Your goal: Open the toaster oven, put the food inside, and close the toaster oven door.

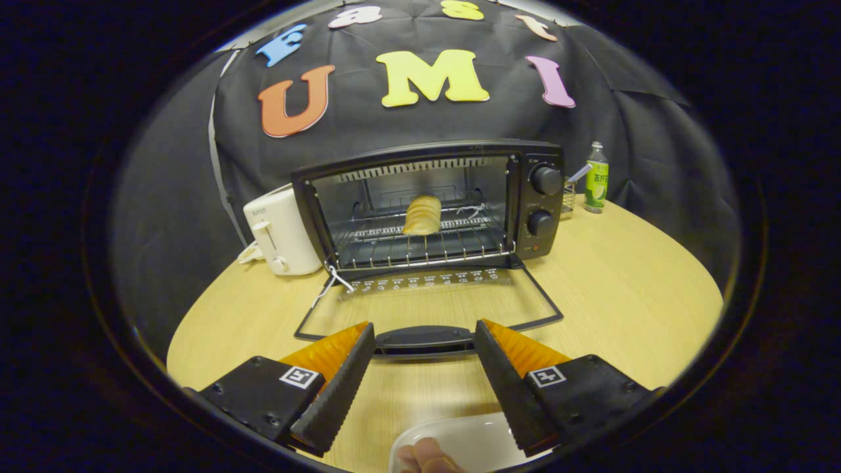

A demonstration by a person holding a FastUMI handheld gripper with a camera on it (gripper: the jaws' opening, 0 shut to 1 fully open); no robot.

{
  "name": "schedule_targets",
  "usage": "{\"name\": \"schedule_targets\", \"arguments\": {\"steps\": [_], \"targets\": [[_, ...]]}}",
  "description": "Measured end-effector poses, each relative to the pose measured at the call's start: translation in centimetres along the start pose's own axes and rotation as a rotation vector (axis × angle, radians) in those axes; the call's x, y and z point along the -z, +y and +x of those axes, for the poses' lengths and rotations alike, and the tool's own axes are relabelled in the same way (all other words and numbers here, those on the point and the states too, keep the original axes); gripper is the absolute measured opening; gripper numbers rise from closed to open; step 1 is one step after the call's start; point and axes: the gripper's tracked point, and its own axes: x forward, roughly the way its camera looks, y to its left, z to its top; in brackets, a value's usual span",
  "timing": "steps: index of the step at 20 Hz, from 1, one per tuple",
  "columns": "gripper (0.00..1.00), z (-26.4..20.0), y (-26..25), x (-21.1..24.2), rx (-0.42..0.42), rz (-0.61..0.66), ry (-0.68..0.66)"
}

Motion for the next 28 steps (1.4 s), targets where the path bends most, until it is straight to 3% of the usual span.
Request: {"name": "schedule_targets", "arguments": {"steps": [4,15,19,23,26,28], "targets": [[1.00,0.2,0.9,3.6,-0.045,0.067,0.140],[1.00,1.6,0.5,3.1,0.026,0.060,0.125],[1.00,1.0,0.8,2.0,0.029,0.083,0.073],[1.00,0.1,1.4,-1.7,0.029,0.043,-0.069],[1.00,-0.4,2.3,-6.0,0.023,-0.091,-0.242],[1.00,1.2,2.1,-6.9,0.039,-0.181,-0.247]]}}
